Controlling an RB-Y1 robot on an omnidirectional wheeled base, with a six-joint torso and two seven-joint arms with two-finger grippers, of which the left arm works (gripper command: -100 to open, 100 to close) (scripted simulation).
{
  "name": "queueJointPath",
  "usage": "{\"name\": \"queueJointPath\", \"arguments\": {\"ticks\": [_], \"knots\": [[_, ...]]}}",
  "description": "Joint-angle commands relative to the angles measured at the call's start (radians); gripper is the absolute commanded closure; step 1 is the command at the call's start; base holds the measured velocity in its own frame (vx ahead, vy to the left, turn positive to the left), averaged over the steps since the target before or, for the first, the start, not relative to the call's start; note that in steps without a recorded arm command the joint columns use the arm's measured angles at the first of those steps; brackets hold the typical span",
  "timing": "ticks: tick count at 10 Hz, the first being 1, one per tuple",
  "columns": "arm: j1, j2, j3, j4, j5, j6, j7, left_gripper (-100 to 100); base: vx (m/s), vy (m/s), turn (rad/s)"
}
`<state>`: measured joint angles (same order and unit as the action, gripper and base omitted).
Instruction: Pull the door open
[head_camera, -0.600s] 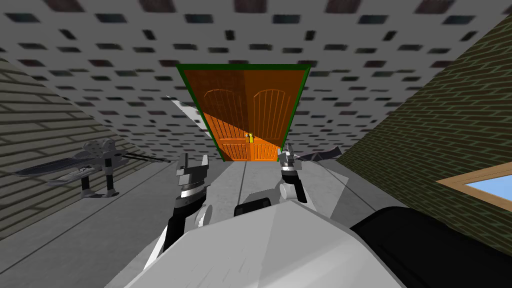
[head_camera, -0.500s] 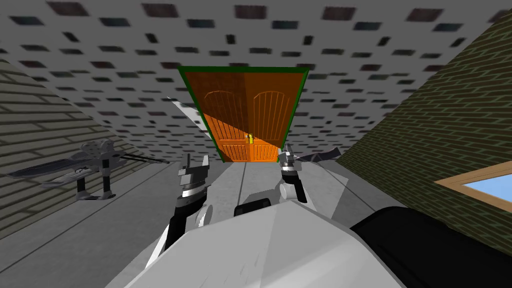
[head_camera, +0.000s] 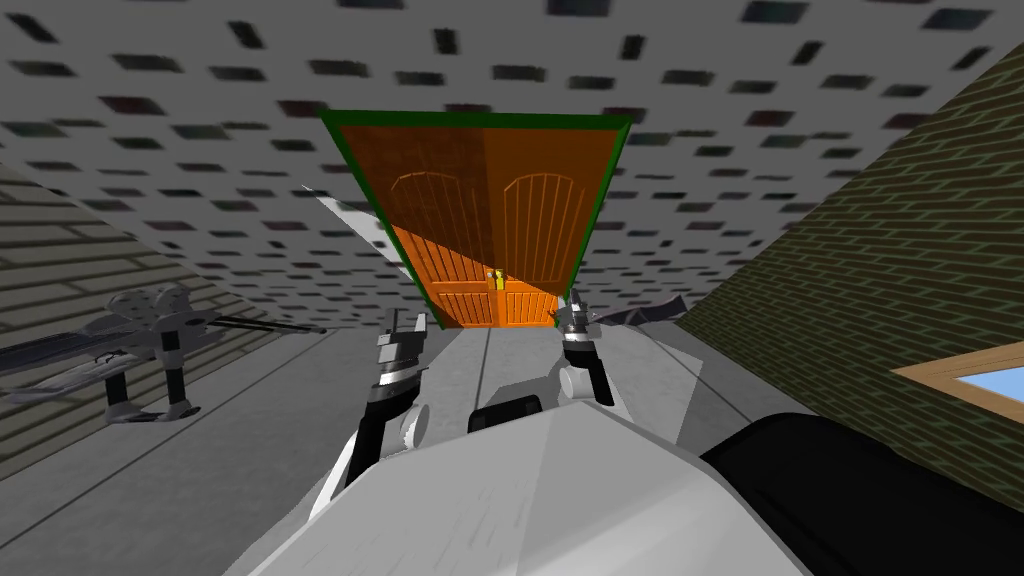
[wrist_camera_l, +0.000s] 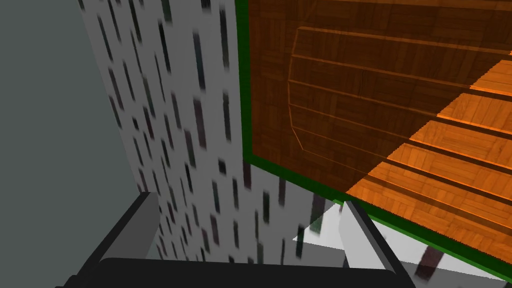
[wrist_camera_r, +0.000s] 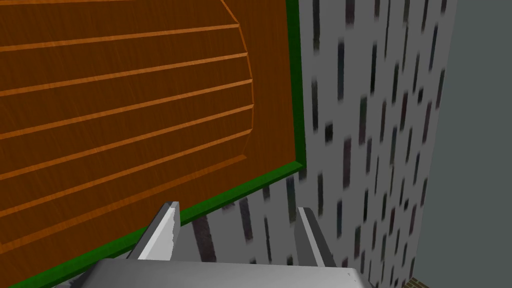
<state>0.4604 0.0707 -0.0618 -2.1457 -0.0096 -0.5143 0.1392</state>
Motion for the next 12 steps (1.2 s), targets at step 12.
{"name": "queueJointPath", "arguments": {"ticks": [12], "knots": [[-0.145, 0.036, 0.010, 0.277, 0.010, 0.073, -0.002, -100, 0.119, -0.030, -0.035]]}}
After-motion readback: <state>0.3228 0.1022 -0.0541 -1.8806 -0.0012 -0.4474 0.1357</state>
